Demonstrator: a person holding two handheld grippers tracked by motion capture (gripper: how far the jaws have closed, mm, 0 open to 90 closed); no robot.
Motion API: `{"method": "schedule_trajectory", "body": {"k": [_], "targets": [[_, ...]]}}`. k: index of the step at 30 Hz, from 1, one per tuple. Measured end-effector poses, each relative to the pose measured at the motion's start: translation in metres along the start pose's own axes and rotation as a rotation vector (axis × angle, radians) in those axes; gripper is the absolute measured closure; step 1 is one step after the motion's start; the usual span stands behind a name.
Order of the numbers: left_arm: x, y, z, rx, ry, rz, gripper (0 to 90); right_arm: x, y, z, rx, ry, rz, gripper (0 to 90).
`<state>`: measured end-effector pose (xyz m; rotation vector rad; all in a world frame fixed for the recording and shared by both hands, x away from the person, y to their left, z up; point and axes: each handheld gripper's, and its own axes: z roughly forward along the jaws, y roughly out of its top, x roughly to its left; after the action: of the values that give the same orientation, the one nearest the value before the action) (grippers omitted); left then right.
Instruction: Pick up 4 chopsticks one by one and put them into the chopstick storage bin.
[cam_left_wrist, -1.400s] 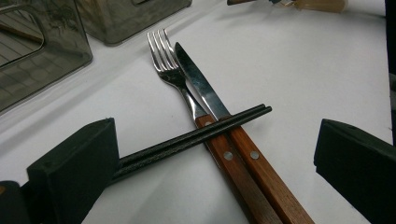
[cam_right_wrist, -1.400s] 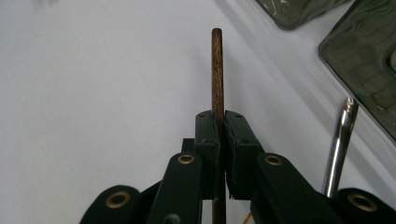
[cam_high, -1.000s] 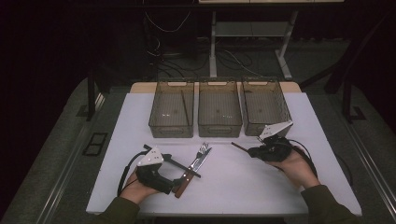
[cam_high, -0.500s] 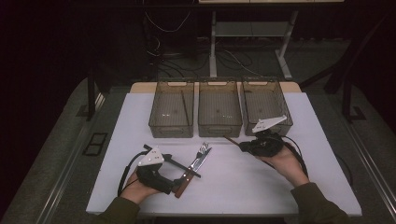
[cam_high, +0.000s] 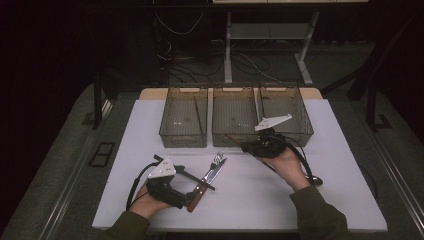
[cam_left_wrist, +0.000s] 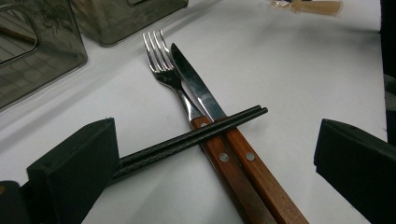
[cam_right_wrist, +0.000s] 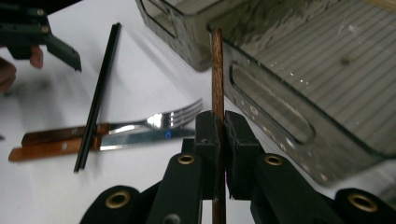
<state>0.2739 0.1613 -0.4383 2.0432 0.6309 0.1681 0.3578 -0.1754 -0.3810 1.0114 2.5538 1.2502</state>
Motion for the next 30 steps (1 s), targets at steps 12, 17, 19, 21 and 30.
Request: {"method": "schedule_trajectory", "body": {"k": [12,17,19,21,30], "targets": [[0.0,0.0,0.0,-0.014,-0.005,-0.01,0.0,0.005,0.032,0.018,-0.051,-0.006,0.023,84.8],[0.0,0.0,0.0,-0.017,-0.005,-0.016,0.0,0.006,0.045,0.023,-0.075,-0.018,0.031,84.8],[0.0,0.0,0.0,-0.013,-0.007,-0.014,0.0,0.006,0.051,0.026,-0.081,-0.019,0.041,84.8],[0.0,0.0,0.0,-0.015,-0.006,-0.019,0.0,0.006,0.056,0.028,-0.086,-0.023,0.048,84.8],[-0.001,0.0,0.0,-0.02,-0.01,-0.019,0.0,0.009,0.085,0.041,-0.111,-0.042,0.061,84.8]]}}
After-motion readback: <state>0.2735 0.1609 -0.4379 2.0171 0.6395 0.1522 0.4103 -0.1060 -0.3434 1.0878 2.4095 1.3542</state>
